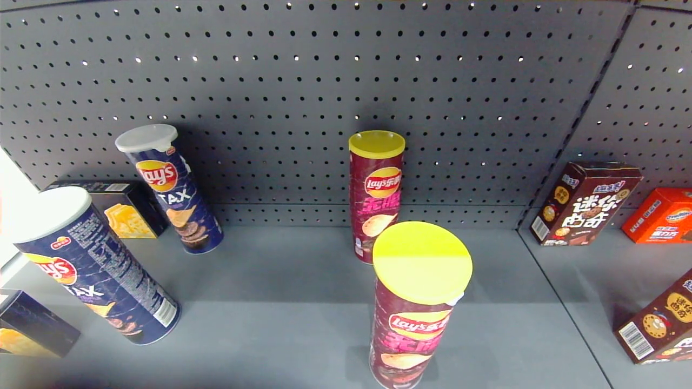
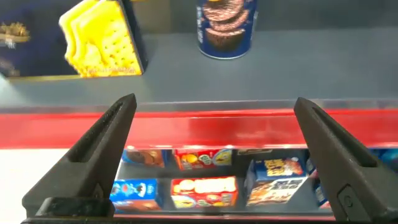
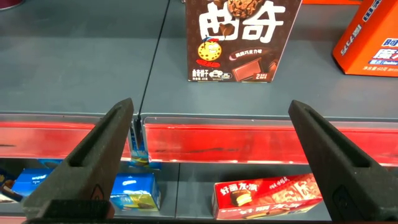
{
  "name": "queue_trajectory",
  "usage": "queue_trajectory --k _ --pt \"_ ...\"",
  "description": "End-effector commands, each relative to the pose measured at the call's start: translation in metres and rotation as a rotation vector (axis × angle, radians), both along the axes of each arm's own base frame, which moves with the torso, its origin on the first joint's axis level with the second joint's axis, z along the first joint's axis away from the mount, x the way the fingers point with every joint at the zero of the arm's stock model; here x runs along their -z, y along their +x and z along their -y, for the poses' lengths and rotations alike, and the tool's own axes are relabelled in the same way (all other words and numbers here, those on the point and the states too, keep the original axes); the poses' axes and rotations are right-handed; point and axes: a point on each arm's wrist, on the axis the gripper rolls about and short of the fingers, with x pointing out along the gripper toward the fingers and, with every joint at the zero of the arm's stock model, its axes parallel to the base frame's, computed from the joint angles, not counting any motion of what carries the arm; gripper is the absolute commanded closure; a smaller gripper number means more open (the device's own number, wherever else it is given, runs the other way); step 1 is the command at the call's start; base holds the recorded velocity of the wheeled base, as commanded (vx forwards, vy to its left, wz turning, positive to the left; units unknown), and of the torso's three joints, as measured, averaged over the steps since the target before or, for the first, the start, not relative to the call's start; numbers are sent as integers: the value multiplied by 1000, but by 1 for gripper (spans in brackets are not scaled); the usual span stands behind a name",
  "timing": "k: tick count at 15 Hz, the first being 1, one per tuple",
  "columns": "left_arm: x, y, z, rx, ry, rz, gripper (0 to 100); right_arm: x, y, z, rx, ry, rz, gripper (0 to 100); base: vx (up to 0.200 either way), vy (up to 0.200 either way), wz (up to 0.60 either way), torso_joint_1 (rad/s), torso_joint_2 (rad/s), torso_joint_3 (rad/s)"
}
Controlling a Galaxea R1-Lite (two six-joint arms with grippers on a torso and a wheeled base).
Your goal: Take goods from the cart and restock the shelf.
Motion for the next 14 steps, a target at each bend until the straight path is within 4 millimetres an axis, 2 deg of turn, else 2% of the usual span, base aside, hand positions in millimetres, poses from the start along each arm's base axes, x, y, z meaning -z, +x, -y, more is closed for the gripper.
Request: queue_trajectory --k 1,7,8,9,10,11,12,13,14 --pt "0 0 0 -15 0 1 0 0 0 0 -1 -7 0 0 0 0 0 0 0 0" --pt "0 0 0 21 3 1 0 -5 -1 0 11 6 23 0 0 0 0 0 0 0" --pt "-1 0 1 39 4 -4 0 -73 7 1 34 97 -4 0 0 0 0 0 0 0" --pt "0 0 1 39 4 -4 0 -89 14 1 8 86 -30 0 0 0 0 0 0 0" --pt "0 0 1 39 4 -2 0 -116 10 0 -73 40 36 0 0 0 0 0 0 0" --pt "-1 0 1 38 4 1 0 -128 17 -1 -137 13 17 0 0 0 0 0 0 0" --pt "0 0 1 38 4 -2 0 -151 32 -3 -216 8 9 0 0 0 0 0 0 0" --pt "-1 0 1 39 4 1 0 -160 41 -5 -253 8 -9 0 0 0 0 0 0 0" --pt "-1 0 1 39 4 1 0 -172 61 -10 -319 4 -49 0 0 0 0 0 0 0"
